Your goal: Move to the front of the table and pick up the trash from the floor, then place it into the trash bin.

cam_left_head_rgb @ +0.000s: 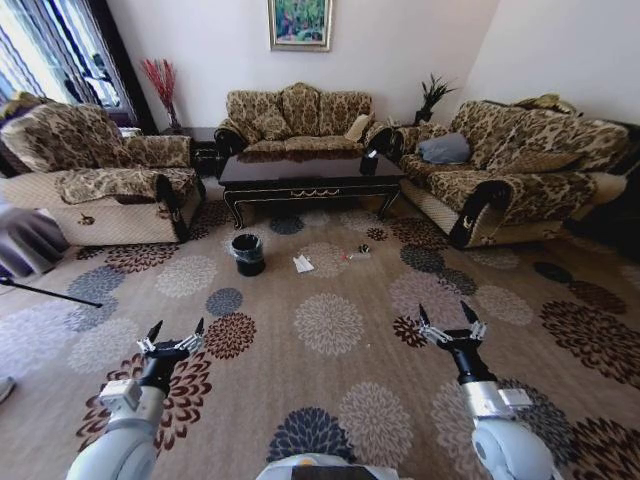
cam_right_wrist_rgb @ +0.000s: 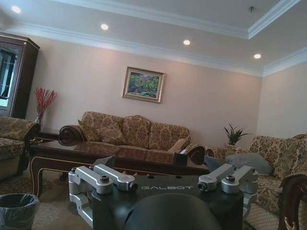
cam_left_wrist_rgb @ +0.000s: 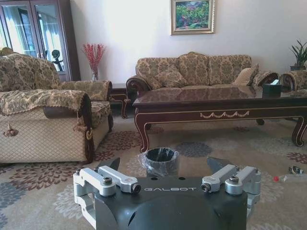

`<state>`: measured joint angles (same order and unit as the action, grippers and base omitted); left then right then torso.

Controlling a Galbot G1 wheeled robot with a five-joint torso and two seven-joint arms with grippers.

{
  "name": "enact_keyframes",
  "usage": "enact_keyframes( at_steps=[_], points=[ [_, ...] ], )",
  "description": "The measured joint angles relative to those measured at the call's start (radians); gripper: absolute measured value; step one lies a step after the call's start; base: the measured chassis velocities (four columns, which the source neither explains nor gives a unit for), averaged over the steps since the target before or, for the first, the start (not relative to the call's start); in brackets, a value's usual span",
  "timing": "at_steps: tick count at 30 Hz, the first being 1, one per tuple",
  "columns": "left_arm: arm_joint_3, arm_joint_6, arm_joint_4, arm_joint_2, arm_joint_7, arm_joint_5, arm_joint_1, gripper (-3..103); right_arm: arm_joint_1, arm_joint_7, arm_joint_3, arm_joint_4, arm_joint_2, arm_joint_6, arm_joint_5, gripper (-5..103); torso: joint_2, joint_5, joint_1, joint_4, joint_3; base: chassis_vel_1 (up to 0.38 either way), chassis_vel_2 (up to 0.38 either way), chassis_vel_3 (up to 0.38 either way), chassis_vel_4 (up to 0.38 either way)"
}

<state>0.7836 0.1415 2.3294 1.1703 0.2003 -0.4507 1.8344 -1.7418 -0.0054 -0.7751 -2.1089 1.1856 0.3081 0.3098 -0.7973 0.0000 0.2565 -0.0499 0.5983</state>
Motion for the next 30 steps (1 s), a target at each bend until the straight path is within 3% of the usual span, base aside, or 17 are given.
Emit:
enact_keyframes(
  at_steps=[21,30],
  points=[
    [0.003,-0.002,-0.002,0.008,0.001,0.004,-0.004,100,-0.008,-0.005,0.015,-0.001,0.018,0.007,-0.029,100,0.092,0.0,-0.038,-0.0001,-0.054,0.0,0.0,0.0,0.0],
    [0.004,0.022,0.028,0.004,0.035,0.035,-0.043,100,-0.017,-0.01,0.015,-0.009,0.026,0.023,-0.037,100,0.133,-0.0001,-0.056,-0.0001,-0.077,0.0,0.0,0.0,0.0]
  ],
)
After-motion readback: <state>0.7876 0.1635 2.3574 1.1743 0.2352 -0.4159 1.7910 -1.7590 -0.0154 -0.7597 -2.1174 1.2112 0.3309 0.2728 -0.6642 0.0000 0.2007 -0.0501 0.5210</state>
